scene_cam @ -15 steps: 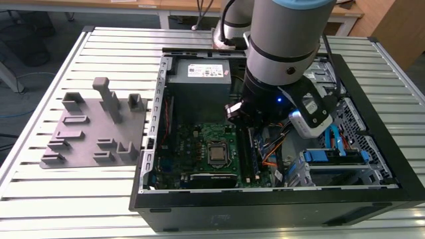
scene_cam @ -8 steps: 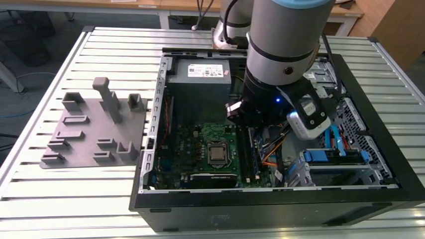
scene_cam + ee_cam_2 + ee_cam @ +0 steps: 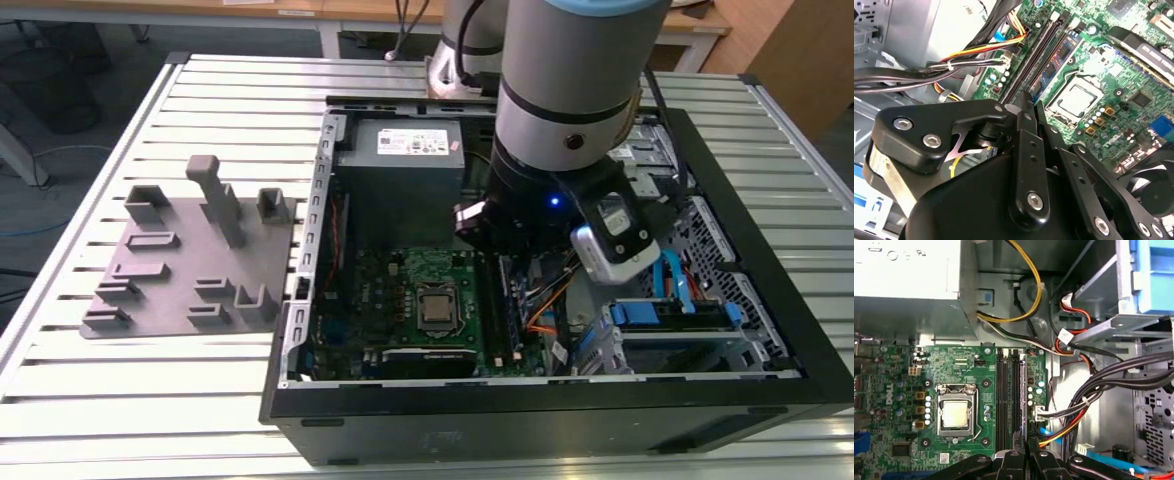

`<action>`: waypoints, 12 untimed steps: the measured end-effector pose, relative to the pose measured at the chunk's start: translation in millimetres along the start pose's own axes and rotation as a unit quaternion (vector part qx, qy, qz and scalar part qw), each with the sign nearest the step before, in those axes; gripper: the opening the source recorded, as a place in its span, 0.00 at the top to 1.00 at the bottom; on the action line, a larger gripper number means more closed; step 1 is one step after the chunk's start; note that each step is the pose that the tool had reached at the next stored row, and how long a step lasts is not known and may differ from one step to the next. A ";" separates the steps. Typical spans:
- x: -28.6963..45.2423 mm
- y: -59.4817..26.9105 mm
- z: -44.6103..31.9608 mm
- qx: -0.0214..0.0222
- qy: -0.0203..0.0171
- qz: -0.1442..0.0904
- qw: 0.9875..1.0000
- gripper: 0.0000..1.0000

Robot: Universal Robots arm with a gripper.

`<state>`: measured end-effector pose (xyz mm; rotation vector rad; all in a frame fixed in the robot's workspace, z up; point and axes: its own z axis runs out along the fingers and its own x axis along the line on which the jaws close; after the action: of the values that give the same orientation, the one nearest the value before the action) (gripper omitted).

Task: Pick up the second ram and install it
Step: 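Insert the second ram into the second slot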

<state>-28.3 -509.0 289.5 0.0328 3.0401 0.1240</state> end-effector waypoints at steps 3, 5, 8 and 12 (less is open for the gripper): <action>0.0 0.0 0.0 0.001 -0.001 0.013 1.000 0.86; 0.0 0.0 0.1 0.002 -0.002 0.021 1.000 0.86; 0.0 0.0 0.1 0.003 -0.003 0.033 0.999 0.86; 0.0 0.0 0.1 0.005 -0.004 0.049 0.999 0.86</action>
<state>-28.3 -509.0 289.4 0.1819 3.0313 0.1163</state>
